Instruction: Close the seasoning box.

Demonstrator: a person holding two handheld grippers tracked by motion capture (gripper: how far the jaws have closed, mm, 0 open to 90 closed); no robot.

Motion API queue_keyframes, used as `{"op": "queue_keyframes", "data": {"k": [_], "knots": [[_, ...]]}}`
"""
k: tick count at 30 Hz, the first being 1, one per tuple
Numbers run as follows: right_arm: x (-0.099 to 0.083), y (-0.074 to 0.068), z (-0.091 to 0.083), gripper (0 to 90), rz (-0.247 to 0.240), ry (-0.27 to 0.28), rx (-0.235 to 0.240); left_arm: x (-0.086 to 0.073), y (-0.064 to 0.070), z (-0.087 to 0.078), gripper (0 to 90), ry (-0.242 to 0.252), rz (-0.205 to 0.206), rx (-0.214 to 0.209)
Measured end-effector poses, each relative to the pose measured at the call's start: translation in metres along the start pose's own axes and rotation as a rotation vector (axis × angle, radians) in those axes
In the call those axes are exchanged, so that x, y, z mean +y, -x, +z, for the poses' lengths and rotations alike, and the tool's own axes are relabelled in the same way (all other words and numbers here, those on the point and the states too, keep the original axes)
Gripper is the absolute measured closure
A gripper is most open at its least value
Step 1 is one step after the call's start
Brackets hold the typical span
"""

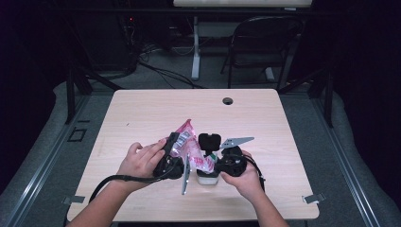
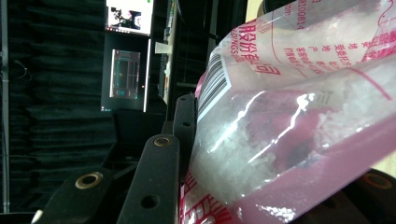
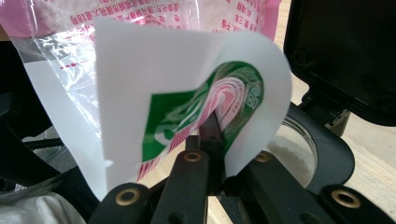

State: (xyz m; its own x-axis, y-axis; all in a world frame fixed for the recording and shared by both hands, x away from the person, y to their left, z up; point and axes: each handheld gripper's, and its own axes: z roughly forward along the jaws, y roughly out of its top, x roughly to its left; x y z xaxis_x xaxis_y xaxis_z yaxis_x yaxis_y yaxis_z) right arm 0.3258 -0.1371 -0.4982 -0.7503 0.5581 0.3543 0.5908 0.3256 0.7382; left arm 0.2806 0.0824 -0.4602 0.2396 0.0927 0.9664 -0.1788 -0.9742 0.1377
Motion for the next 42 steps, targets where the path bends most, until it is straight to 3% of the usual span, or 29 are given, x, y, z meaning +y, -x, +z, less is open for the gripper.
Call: {"op": "queue_keyframes", "data": {"k": [42], "knots": [[0.0001, -0.0004, 0.0011, 89.7, 0.003, 0.006, 0.003, 0.0011, -0.0019, 0.0002, 74.3, 0.006, -0.001, 0.001]]}}
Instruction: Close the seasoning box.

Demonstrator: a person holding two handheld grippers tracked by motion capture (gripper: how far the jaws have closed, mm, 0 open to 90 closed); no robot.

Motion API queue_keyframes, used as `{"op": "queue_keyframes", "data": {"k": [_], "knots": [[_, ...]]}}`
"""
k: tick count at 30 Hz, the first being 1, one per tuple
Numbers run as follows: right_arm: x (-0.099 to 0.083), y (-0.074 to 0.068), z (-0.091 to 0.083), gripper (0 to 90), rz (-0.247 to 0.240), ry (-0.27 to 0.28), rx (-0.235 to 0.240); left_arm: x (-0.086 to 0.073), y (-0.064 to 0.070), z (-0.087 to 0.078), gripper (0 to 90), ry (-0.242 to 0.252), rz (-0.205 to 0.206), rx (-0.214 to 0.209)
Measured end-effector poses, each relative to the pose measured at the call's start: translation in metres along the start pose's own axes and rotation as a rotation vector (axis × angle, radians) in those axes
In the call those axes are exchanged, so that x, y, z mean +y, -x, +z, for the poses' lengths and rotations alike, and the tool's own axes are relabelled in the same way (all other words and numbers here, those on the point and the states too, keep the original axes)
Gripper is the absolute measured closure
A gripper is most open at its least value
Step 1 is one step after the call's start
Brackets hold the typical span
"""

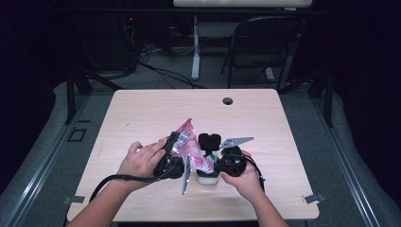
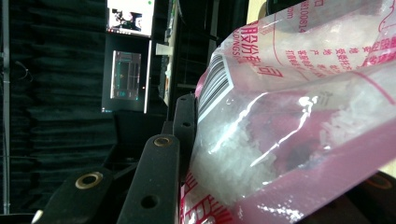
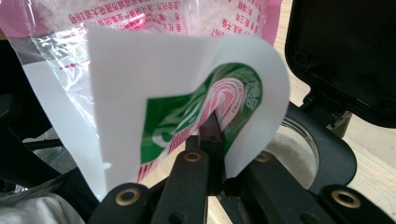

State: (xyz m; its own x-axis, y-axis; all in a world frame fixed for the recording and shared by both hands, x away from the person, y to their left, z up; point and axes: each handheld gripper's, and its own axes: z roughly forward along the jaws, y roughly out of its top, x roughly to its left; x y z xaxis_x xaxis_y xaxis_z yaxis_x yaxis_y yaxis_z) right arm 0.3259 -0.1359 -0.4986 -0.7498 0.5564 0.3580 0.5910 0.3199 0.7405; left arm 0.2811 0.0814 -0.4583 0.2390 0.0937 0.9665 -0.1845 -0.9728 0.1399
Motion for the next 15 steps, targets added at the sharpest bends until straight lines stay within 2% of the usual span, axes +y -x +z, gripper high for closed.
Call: {"op": "queue_keyframes", "data": {"k": [15], "knots": [[0.0, 0.0, -0.0002, 89.8, -0.002, 0.0, 0.001, 0.0011, -0.001, -0.0005, 74.2, 0.0, 0.004, 0.002]]}}
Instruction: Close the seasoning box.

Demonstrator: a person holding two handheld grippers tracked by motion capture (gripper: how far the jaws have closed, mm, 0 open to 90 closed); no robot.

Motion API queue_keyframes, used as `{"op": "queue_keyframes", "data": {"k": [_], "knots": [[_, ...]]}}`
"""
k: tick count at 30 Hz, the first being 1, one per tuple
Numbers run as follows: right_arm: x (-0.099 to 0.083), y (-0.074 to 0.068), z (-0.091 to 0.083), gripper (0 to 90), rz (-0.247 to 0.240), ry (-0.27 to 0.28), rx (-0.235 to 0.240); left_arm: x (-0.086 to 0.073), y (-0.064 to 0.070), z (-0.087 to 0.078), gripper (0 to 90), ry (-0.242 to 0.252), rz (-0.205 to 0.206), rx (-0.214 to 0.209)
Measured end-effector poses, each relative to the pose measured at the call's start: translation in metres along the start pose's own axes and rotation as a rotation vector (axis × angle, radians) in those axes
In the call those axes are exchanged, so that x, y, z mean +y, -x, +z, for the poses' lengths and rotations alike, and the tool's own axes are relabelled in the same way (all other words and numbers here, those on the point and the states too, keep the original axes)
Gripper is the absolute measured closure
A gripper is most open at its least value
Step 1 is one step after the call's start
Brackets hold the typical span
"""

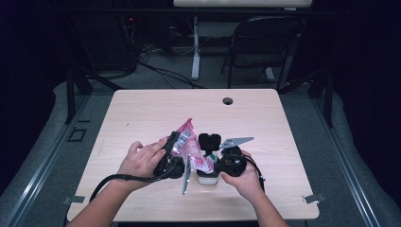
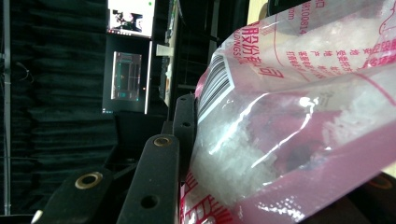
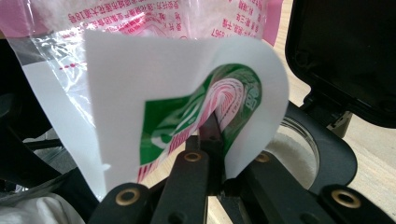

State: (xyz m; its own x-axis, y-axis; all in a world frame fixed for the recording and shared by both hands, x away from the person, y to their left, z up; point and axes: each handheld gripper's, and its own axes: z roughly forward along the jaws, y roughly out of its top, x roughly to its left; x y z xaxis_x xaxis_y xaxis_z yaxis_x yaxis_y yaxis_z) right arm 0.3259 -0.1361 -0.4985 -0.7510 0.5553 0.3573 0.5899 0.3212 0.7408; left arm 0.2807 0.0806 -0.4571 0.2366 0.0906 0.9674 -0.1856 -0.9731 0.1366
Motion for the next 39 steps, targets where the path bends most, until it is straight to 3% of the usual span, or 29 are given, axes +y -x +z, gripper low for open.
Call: {"op": "queue_keyframes", "data": {"k": [39], "knots": [[-0.003, -0.0013, -0.0013, 89.8, 0.009, 0.0, 0.007, 0.0015, -0.0002, 0.0001, 74.1, 0.013, -0.003, -0.01]]}}
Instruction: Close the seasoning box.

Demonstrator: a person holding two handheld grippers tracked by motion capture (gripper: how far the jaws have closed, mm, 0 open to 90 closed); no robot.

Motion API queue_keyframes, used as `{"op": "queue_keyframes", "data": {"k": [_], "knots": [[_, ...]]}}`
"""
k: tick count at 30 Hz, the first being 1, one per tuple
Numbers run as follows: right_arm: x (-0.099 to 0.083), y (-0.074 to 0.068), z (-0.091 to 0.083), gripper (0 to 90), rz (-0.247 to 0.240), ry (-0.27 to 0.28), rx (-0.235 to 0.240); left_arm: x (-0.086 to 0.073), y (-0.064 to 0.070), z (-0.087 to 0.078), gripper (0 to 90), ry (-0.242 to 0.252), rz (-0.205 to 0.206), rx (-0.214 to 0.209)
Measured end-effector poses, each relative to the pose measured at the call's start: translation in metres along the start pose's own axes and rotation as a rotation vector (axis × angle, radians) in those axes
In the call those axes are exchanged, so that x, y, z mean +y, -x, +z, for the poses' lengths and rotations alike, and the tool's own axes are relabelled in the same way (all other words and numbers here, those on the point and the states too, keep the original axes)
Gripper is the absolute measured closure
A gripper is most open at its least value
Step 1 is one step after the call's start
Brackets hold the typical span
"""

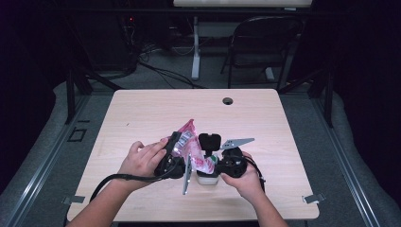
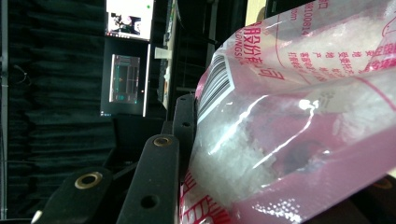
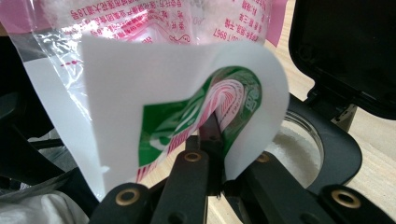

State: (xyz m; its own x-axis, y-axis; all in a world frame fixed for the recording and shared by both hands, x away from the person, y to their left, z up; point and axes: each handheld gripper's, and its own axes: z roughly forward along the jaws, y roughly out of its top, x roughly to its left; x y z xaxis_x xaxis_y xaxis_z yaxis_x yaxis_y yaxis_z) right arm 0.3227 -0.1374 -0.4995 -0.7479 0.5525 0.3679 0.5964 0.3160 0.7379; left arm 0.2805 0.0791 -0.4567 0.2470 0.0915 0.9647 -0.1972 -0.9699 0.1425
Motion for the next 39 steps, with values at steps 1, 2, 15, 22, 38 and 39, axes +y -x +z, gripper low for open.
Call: {"op": "queue_keyframes", "data": {"k": [1, 2, 15, 22, 38, 39], "knots": [[0.0, 0.0, 0.0, 89.8, 0.0, 0.0, 0.0, 0.0001, -0.0002, 0.0, 74.1, 0.0, 0.003, 0.004], [0.0, 0.0, -0.0001, 89.8, 0.0, 0.0, 0.0, 0.0001, -0.0002, 0.0, 74.1, 0.0, 0.004, 0.005], [-0.0002, 0.0001, -0.0005, 89.8, -0.002, 0.001, 0.002, 0.0007, -0.0007, 0.0004, 74.0, 0.002, 0.003, 0.002], [-0.0003, 0.0002, -0.0017, 89.8, -0.004, 0.001, -0.002, 0.0009, -0.0007, 0.0005, 74.0, 0.002, 0.001, 0.002], [-0.0012, 0.0014, -0.0031, 89.8, 0.003, 0.005, -0.005, 0.0022, -0.001, 0.0009, 74.0, 0.002, 0.002, 0.004], [-0.0011, 0.0013, -0.0031, 89.8, 0.002, 0.005, -0.005, 0.002, -0.0008, 0.0009, 74.0, 0.002, -0.002, 0.002]]}}
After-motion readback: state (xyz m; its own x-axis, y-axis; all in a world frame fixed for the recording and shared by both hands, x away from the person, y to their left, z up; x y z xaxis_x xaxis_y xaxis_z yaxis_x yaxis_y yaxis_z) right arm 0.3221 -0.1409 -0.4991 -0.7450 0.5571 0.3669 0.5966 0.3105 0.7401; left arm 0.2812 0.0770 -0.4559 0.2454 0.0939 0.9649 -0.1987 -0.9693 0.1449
